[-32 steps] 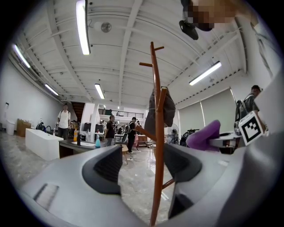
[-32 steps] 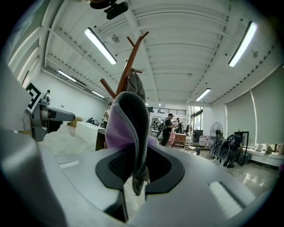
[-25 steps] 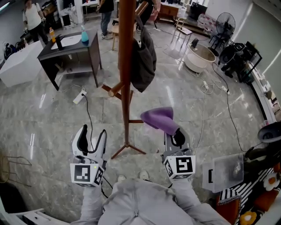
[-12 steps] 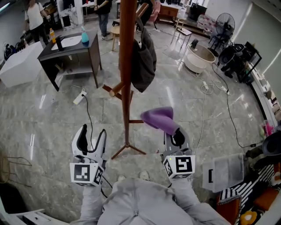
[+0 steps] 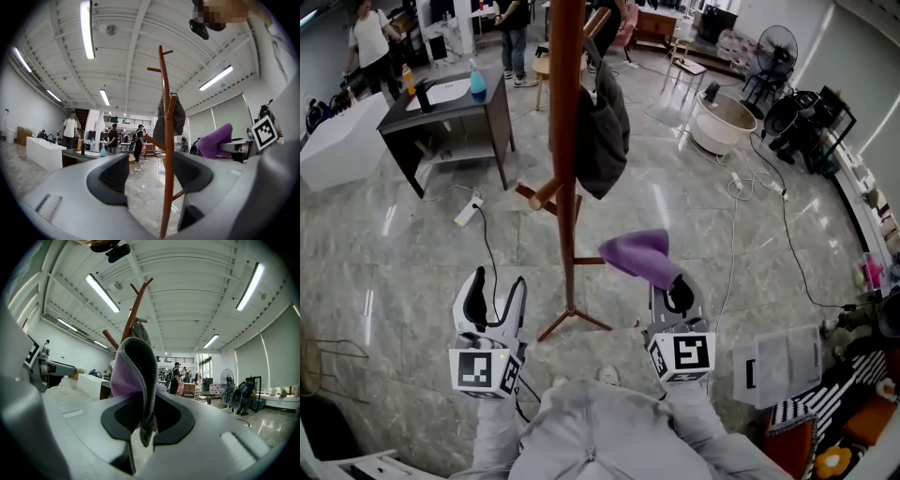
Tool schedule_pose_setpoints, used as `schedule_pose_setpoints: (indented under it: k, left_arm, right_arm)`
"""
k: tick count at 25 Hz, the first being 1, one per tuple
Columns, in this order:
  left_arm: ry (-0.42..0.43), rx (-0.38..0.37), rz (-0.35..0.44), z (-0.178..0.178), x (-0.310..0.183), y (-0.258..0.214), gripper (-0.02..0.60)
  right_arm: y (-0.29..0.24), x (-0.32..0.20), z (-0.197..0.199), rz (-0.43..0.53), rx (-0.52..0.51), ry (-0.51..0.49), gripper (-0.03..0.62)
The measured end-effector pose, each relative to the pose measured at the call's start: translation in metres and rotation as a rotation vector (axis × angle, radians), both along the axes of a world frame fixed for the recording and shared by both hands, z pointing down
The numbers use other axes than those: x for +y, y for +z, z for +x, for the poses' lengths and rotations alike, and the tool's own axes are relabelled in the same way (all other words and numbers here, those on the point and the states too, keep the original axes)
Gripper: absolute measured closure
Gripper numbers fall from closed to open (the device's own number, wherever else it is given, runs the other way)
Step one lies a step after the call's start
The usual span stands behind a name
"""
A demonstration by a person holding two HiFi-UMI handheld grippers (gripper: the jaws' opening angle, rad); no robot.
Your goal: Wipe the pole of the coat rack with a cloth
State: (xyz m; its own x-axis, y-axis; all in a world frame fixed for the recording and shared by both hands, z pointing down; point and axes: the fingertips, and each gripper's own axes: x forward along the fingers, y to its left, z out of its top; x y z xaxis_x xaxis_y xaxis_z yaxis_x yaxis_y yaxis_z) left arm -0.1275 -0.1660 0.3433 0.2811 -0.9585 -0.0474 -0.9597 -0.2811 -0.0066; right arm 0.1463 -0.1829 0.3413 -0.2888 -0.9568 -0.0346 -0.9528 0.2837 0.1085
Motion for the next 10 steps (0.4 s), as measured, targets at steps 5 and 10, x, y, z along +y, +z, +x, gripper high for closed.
schedule_pose_setpoints:
  k: [5,10]
  left_arm:
    - [0.001,0.002,0.004,0.0002,-0.0015,0.0024,0.264]
    - [0.0,0.004,0.004,-0.0007,-0.0021,0.0038,0.264]
  right_arm:
    - [0.0012,-0.0007,0.0017,0.003,0.002,0.005,0.542]
    - [0.0012,-0.001,0.0019,0.003,0.0,0.007,0.543]
